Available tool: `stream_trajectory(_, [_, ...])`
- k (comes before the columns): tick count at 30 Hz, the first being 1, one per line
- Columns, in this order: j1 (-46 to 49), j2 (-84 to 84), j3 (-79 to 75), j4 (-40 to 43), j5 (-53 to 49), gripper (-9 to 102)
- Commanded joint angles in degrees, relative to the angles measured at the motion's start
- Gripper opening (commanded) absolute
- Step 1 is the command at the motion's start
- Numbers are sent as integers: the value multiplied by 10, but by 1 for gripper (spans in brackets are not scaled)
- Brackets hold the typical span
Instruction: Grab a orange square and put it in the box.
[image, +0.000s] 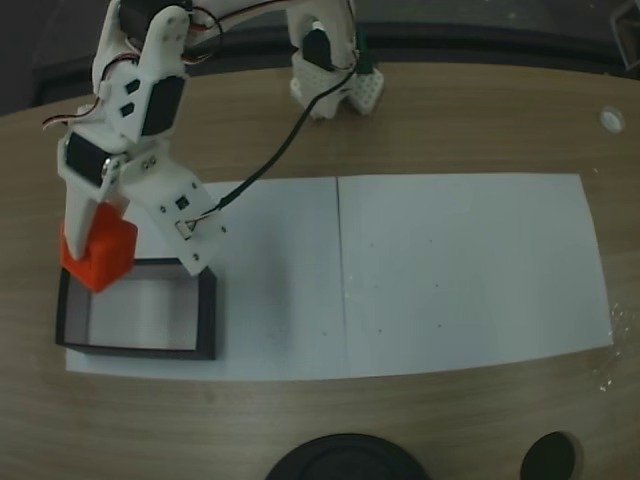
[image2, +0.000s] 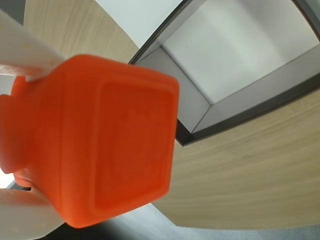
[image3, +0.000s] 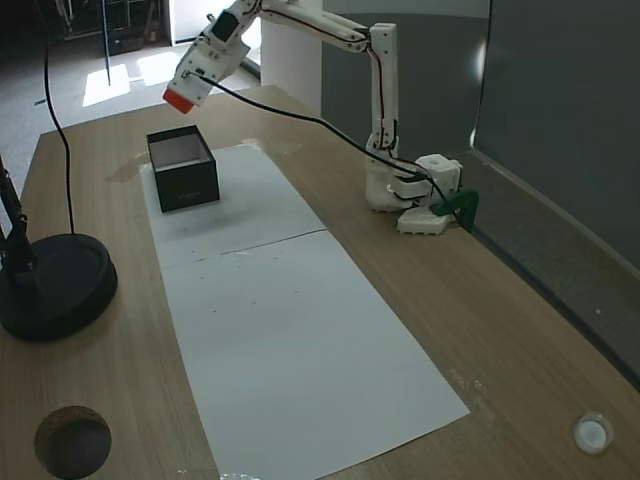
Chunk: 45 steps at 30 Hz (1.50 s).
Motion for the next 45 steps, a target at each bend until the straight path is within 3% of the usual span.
stream_trajectory(1, [4, -6, -40, -11, -7, 6])
stream_trajectory(13, [-1, -68, -40, -13, 18, 7])
stream_trajectory(19, [-4, -70, -34, -11, 34, 29])
stream_trajectory(25, [-2, -70, -33, -8, 38, 31])
stream_trajectory(28, [-4, -67, -33, 16, 36, 23])
stream_trajectory(32, [-41, -61, -40, 86, 33, -1])
stream_trajectory(41, [-219, 65, -33, 259, 40, 0])
stream_trajectory(45, [-301, 170, 1, 282, 54, 0])
